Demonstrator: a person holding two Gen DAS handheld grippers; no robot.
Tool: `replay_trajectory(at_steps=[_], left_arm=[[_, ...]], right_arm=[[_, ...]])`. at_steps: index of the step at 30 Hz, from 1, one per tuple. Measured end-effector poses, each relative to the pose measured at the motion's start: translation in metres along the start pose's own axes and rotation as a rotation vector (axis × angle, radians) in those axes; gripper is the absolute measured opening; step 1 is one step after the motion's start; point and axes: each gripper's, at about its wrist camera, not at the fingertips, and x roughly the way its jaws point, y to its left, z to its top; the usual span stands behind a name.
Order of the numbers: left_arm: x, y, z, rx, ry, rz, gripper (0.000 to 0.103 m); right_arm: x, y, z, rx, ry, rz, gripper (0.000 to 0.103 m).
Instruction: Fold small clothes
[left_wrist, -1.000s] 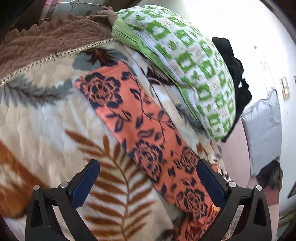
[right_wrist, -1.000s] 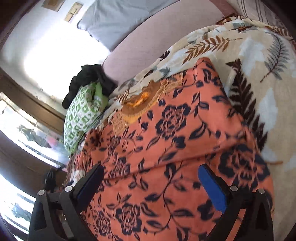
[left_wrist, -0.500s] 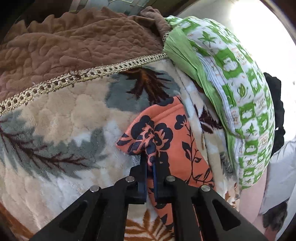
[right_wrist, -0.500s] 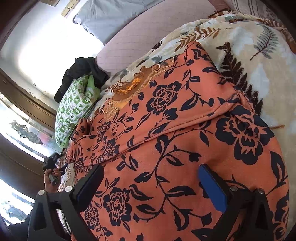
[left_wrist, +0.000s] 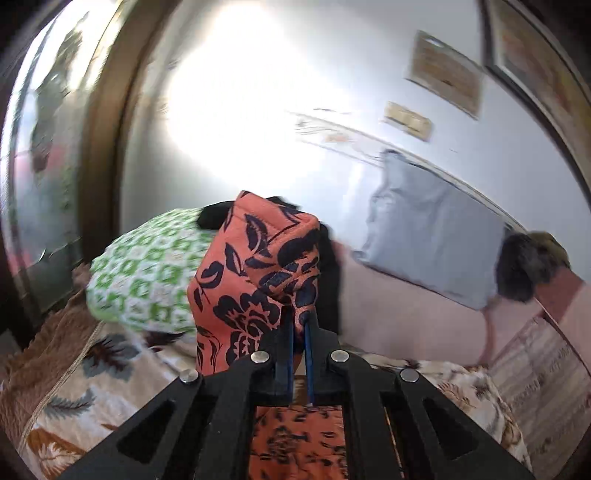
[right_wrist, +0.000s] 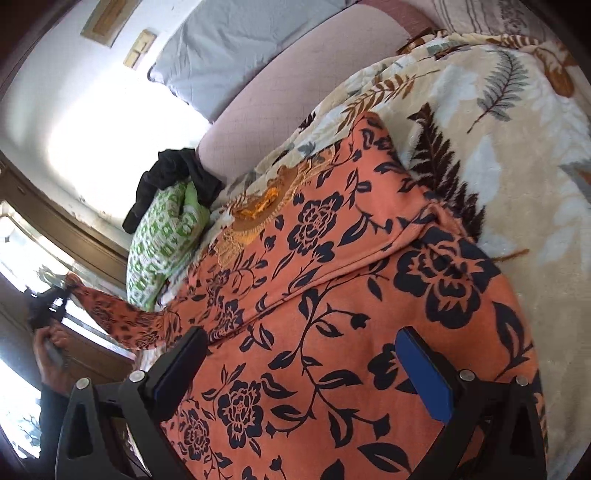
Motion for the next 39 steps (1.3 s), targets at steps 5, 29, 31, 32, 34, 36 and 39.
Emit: replay_trajectory(at_steps=[5,29,31,32,34,36,39], left_arm=[[0.029,-0.153,-0.076,0.186,0.167,-0.182,0.005],[0.088,0.037,-0.216,0.068,0.454,0.157,0.076],[0.097,0.051,-0.220,0.023,0.472,0.150,0.076],[0.104,0.053,-0.224,0.020,0.490,0.151,0.076],[0.114,0.056,-0.233,0.033,0.526,0.158,0.076],[0.126,0.056,-0.242,0.048,0.585,0.168,0.076],[0.131,0.058,-0.250,0.068,0.626,0.177,0.076]], right_arm=[[-0.028,-0.013,0.007,0.059,-0.067,0.022,0.103],[0.057,-0.005,0.077,0.214,0.127,-0.024,0.101],[0.071,-0.010,0.075,0.242,0.151,-0.087,0.096],[0.073,-0.009,0.075,0.237,0.147,-0.114,0.089],[0.080,-0.002,0.078,0.191,0.173,-0.161,0.046],[0.090,0.007,0.081,0.136,0.219,-0.217,0.007],[0.076,0.037,0.086,-0.012,0.163,-0.256,0.007]])
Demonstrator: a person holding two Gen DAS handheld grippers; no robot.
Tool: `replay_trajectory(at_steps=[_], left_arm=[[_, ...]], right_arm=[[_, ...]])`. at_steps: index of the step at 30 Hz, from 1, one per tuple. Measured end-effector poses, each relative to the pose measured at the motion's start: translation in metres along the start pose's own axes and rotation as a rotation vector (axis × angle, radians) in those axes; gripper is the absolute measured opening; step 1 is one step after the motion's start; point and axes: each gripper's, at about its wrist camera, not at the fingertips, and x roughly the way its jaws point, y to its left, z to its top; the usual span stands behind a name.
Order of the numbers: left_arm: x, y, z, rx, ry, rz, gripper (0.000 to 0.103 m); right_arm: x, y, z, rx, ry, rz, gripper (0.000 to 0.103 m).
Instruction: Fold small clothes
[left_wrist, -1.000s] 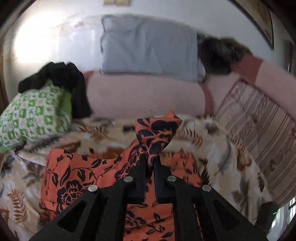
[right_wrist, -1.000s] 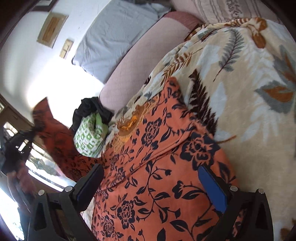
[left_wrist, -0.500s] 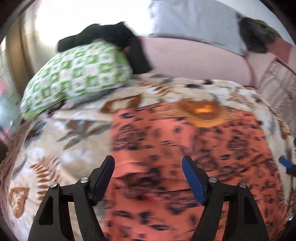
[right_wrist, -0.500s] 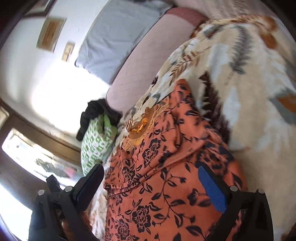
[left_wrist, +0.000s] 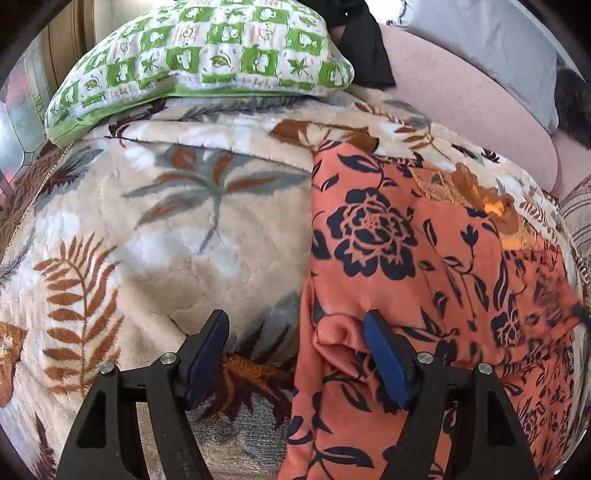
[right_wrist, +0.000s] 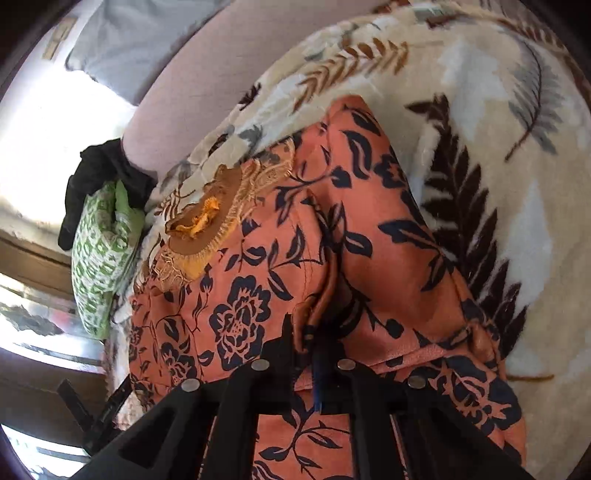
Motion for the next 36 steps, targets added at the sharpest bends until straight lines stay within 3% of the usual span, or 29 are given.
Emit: replay_trajectory(at_steps=[2,4,7,9,10,12,13,14,16,18,19,21,22,24,25,27,29,32,36], left_arm=[[-0.006,0.002,-0.001,0.003,-0.010,-0.002,0.076],[-0.023,0.004,0.001,-0.012,-0.059,-0.015,0.076],[-0.046,-0.006,0.012,-0.022,-0.119,-0.050,0.076],[-0.043,-0.025,0.018,0.050,-0.115,-0.006,0.076],[-0.030,-0.036,0.018,0.110,-0.079,0.059,0.077],[0.013,-0.050,0.010,0.217,0.069,0.166,0.079],[0.021,-0.049,0.004,0.221,0.073,0.168,0.080],[0.017,-0.048,0.003,0.208,0.033,0.169,0.082],[0.015,-0.049,0.003,0.209,0.029,0.179,0.083],[0.016,-0.049,0.003,0.216,0.028,0.188,0.085],[0.016,-0.049,0.003,0.217,0.026,0.193,0.087],[0.016,-0.048,0.004,0.206,0.027,0.192,0.090],[0.017,-0.047,0.005,0.199,0.028,0.190,0.091],[0.016,-0.042,0.006,0.180,0.033,0.167,0.091],[0.014,-0.038,0.007,0.173,0.033,0.154,0.090],[-0.004,-0.033,0.004,0.163,-0.007,0.132,0.090],[-0.030,-0.028,-0.007,0.152,-0.052,0.113,0.090],[-0.075,-0.014,-0.043,0.137,-0.073,0.005,0.090],[-0.125,0.015,-0.113,0.091,-0.045,-0.117,0.090]], right_arm=[[-0.026,0.019,0.006,-0.090,-0.094,-0.040,0.007],[-0.032,0.023,0.004,-0.166,-0.125,-0.133,0.007],[-0.002,0.000,-0.003,-0.173,-0.026,-0.176,0.010],[0.008,-0.017,-0.012,-0.152,0.008,-0.190,0.016],[0.005,-0.022,-0.016,-0.138,0.002,-0.168,0.022],[-0.008,-0.023,-0.017,-0.122,-0.030,-0.133,0.043],[-0.018,-0.022,-0.015,-0.113,-0.057,-0.118,0.071],[-0.032,-0.022,-0.011,-0.099,-0.102,-0.120,0.080],[-0.052,-0.016,0.000,-0.089,-0.172,-0.071,0.080],[-0.060,-0.007,0.017,-0.067,-0.197,0.065,0.083],[-0.052,-0.007,0.027,-0.034,-0.160,0.161,0.088],[-0.020,-0.010,0.043,0.041,-0.066,0.296,0.088],[0.001,-0.016,0.050,0.055,-0.028,0.289,0.088],[0.046,-0.041,0.058,0.100,0.061,0.192,0.088],[0.048,-0.054,0.057,0.154,0.036,0.253,0.087],[0.024,-0.051,0.053,0.180,-0.029,0.303,0.088],[-0.009,-0.038,0.042,0.107,-0.051,0.312,0.088],[-0.063,-0.027,0.008,-0.030,-0.041,0.289,0.088],[-0.122,-0.057,-0.061,-0.117,0.045,0.201,0.088]])
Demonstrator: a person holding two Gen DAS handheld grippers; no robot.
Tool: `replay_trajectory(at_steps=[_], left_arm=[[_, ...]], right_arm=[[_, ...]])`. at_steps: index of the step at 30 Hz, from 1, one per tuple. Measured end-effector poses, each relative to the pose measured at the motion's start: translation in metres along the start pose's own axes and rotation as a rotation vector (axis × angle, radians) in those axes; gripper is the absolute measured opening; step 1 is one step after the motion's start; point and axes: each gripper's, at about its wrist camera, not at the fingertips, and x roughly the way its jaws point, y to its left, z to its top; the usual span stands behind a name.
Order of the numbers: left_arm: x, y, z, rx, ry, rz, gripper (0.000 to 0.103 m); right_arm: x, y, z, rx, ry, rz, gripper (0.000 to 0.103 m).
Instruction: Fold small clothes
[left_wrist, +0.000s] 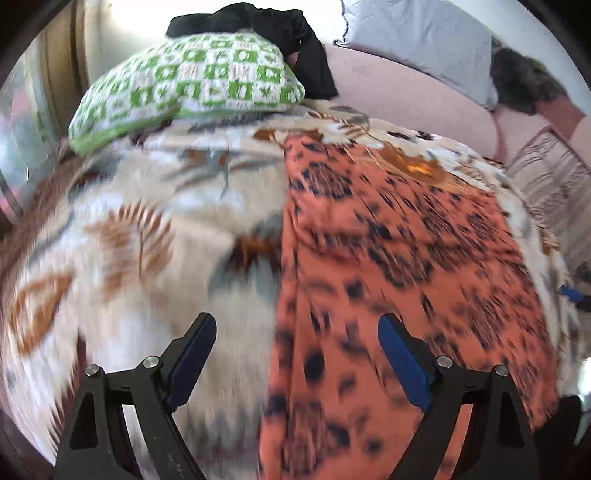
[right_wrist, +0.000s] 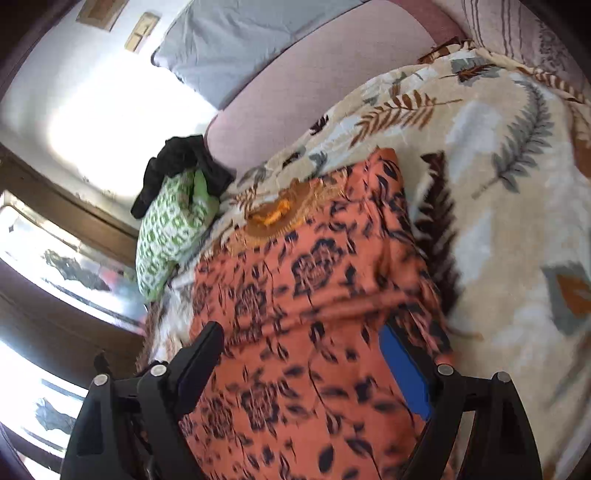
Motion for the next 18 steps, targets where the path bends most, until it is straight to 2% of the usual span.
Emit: replay_trajectory(at_steps=[2,5,8,14,18], left_arm=[[-0.020,0.009,-0.037,-0.042,0.014,-0.059,0.090],[-0.035,0.014,-0.085,-0.076,0.048,-0.113,0.090],[-0.035,0.016,-0.115,-0.116,0.091,-0.101,0.090],[-0.024,0.027,-0.133,-0.246,0.132,-0.137,0.090],[-0.029,0.028,-0.133,-0.297,0.116,-0.180,0.088]], right_arm=[[-0.027,-0.017,-0.042,-0.013,0.056,-0.060,0.088],[-0.054,-0.054,-0.099,0.020,0.139,-0.079,0.088],[-0.060,-0.072,-0.141,0.054,0.193,-0.057,0.088],[-0.052,-0.073,-0.161,0.059,0.181,-0.030,0.088],[-0.039,-0.069,-0.163,0.046,0.210,-0.069,0.087]])
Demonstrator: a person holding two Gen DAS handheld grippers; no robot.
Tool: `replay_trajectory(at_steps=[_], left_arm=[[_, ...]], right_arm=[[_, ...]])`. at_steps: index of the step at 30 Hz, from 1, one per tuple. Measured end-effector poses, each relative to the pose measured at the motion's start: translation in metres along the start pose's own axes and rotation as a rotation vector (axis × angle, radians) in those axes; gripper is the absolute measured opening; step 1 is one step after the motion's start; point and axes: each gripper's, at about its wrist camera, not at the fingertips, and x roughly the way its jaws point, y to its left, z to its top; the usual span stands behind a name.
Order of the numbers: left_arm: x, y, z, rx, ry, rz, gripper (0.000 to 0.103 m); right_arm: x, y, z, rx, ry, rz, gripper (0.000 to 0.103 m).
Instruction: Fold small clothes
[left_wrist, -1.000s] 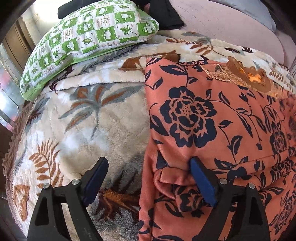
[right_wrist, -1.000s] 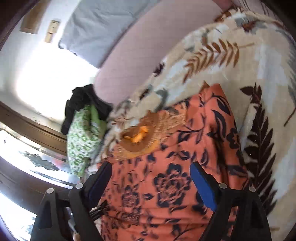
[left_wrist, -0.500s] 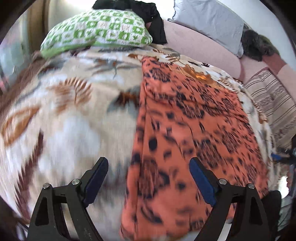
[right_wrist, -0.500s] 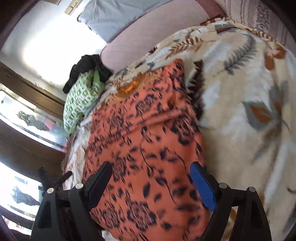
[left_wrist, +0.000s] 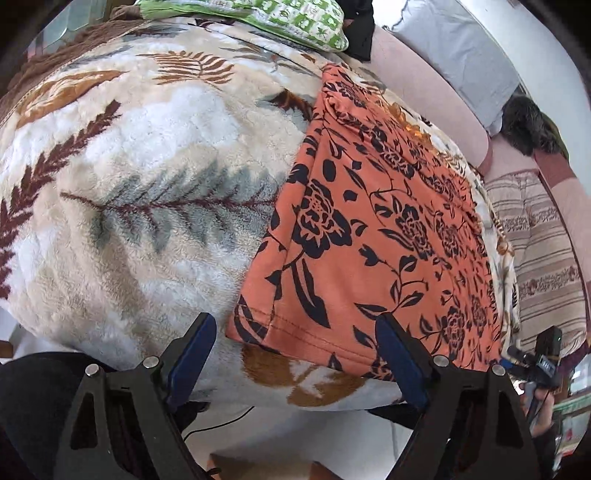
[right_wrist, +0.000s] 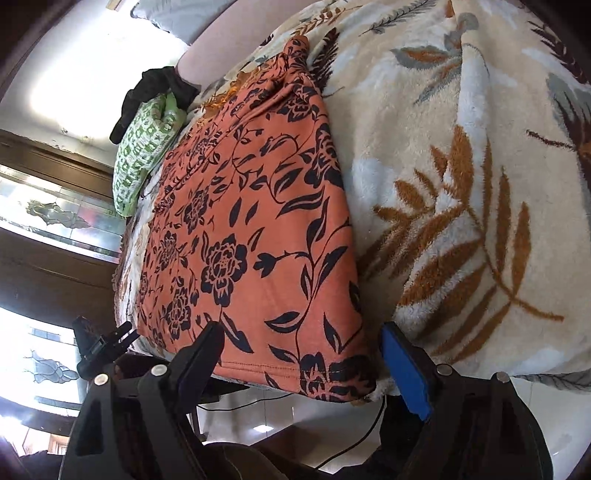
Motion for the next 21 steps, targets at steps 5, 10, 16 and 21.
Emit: replay_trajectory(at_steps=[5,10,16,21], left_arm=[[0.008,0.000,-0.003,0.009,0.016,0.006,0.087],[-0.005,-0.001,0.006,0.011,-0.070,-0.004,0.075],[0.020,-0.005,0.007,0.076,0.015,0.098,0.046],[0.010,-0.003,0.010,0.049,0.024,0.014,0.012]], right_arm=[[-0.001,-0.001,-0.002,0.005,0.004,0.019,0.082],[0.003,-0.002,-0.002,0.012,0.019,0.009,0.065],[0.011,0.002,0.000,-0.003,0.048,0.002,0.067],[0.014,0.004,-0.003,-0.006,0.075,0.011,0.013]])
